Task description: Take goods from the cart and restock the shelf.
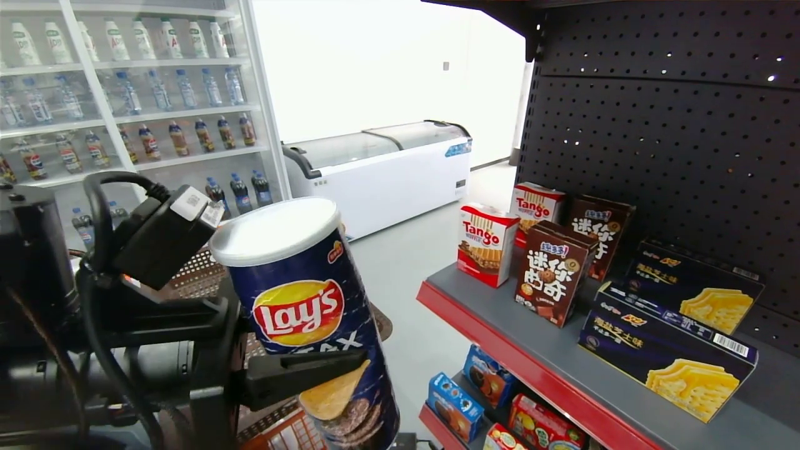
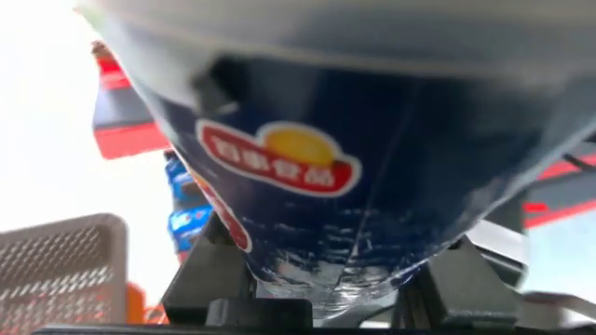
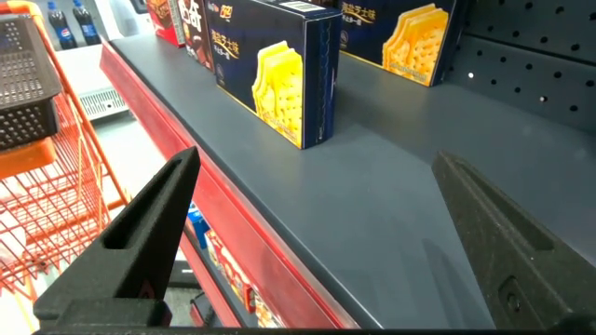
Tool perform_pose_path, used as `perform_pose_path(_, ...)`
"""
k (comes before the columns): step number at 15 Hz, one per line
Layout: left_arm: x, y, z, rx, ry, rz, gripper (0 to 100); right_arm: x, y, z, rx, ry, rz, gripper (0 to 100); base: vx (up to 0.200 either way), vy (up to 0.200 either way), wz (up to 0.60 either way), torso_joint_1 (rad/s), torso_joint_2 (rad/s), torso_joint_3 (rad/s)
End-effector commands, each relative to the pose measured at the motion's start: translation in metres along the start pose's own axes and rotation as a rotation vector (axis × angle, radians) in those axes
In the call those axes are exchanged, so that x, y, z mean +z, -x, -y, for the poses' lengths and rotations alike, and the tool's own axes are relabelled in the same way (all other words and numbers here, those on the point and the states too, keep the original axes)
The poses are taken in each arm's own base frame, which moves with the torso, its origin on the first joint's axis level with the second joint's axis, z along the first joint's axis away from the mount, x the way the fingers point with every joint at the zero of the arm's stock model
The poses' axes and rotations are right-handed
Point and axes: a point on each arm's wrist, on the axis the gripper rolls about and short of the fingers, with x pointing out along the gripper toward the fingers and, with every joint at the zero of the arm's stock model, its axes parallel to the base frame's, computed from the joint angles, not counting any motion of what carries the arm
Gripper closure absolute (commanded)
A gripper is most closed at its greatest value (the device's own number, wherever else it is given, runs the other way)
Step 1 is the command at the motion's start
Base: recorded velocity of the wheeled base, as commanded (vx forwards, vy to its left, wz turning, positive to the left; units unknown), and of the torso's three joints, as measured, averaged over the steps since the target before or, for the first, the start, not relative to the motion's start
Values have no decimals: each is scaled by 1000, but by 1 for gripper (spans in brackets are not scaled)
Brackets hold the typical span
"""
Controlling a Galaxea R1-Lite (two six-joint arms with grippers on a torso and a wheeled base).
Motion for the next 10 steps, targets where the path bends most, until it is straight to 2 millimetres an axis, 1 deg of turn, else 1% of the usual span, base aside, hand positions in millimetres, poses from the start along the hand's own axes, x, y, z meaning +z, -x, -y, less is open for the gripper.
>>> perform_pose_path(1,6,4,8,-19,-24,25,100,0,0,0,1,1,0,0,0,0,0,0,0,0)
perform_pose_path(3,5,11,24,-64,-11,-13,100,0,0,0,1,1,0,0,0,0,0,0,0,0)
perform_pose_path(4,4,13,26,-72,-10,-18,100,0,0,0,1,1,0,0,0,0,0,0,0,0)
perform_pose_path(9,3,14,27,-72,-9,-24,100,0,0,0,3,1,0,0,0,0,0,0,0,0)
perform_pose_path(10,3,14,27,-72,-11,-24,100,0,0,0,3,1,0,0,0,0,-600,2,2,2)
